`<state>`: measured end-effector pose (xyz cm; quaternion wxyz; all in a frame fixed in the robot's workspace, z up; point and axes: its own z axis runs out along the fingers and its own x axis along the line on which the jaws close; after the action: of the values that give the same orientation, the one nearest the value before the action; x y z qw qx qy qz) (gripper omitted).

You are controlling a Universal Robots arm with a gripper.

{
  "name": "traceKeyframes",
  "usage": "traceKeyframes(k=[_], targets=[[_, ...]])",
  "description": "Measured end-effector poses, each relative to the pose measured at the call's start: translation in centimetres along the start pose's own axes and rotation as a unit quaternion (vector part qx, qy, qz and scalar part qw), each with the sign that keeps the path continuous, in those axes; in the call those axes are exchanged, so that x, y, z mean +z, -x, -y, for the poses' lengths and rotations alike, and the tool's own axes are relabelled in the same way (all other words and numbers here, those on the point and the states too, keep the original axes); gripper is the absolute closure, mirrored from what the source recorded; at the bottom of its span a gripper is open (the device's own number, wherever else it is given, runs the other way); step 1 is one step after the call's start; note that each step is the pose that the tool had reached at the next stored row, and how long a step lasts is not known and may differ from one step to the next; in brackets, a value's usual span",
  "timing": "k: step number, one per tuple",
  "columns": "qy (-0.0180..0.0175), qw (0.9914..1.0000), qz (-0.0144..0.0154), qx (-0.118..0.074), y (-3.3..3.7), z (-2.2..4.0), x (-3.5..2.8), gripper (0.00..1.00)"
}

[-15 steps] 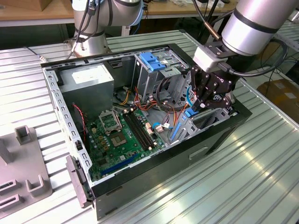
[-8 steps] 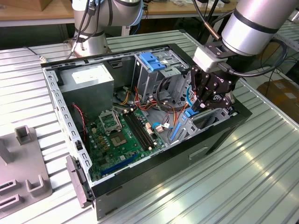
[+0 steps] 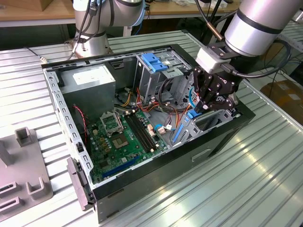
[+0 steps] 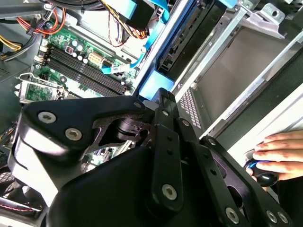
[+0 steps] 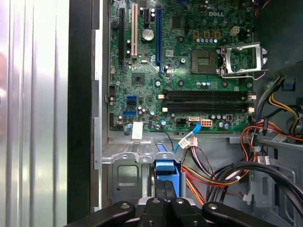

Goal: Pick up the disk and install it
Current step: 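Insert the first disk wire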

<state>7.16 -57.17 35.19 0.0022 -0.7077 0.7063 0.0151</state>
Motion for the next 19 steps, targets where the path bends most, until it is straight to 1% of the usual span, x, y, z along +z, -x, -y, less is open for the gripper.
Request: traceKeyframes(k=[1, 3, 6, 8, 10, 14, 16, 17, 18, 19], targets=[[0.0, 1.0, 0.0, -0.001, -0.03, 0.16, 0.0, 0.9], [0.0001, 1.0, 0.0, -0.003, -0.04, 0.87, -0.02, 0.9], [0.0001, 0.99999, 0.0, -0.004, -0.04, 1.61, -0.03, 0.9], [0.0001, 0.99999, 0.0, -0.005, -0.04, 1.71, -0.04, 0.9], [0.0001, 0.99994, 0.0, -0.011, -0.04, 1.74, -0.04, 0.9], [-0.0007, 0.99964, -0.0003, -0.027, -0.04, 1.81, -0.13, 0.9], [-0.0008, 0.99906, -0.0005, -0.043, -0.04, 1.81, -0.14, 0.9], [-0.0006, 0.99839, -0.0008, -0.057, -0.05, 1.81, -0.15, 0.9], [-0.0004, 0.99751, -0.0011, -0.07, -0.04, 1.81, -0.15, 0.9], [-0.0001, 0.99635, -0.0013, -0.085, -0.04, 1.81, -0.15, 0.9]])
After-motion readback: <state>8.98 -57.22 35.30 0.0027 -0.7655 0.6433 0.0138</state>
